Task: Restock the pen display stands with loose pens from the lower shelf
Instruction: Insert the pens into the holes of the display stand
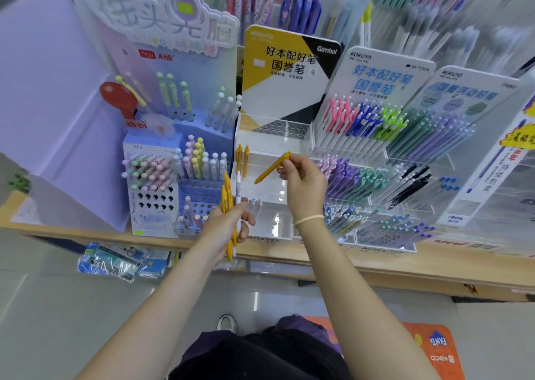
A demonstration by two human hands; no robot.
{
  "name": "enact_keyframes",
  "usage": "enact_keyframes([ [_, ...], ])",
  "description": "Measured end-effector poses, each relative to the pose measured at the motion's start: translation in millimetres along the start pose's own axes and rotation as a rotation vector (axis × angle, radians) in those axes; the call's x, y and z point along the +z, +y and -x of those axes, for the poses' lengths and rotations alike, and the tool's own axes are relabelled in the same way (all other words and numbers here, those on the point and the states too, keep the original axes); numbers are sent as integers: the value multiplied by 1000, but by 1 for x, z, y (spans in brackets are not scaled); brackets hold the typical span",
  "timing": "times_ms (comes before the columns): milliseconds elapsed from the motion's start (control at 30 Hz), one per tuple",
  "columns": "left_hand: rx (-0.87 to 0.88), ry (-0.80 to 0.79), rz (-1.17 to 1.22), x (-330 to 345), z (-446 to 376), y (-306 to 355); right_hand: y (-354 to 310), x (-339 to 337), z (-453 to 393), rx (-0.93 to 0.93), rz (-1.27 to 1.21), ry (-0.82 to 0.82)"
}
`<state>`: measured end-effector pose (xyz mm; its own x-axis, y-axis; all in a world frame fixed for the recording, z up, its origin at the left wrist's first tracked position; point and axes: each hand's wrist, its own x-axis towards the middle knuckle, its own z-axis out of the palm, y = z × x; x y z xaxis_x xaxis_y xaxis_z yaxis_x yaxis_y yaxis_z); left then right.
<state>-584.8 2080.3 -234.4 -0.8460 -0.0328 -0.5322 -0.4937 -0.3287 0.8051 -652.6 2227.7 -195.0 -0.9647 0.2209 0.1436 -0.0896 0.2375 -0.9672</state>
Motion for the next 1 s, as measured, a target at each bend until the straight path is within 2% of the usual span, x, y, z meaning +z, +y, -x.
enact_keyframes([
  [167,72,-13,38,0,-6,32,-17,13,-20,-128,104,32],
  [533,47,38,-55,-15,-15,31,4,37,-33,-99,200,-59],
  [767,28,20,-56,-22,-24,24,3,41,-44,-227,307,-102],
  [1000,50,36,-40,-22,-30,16,11,41,-40,-196,334,-162],
])
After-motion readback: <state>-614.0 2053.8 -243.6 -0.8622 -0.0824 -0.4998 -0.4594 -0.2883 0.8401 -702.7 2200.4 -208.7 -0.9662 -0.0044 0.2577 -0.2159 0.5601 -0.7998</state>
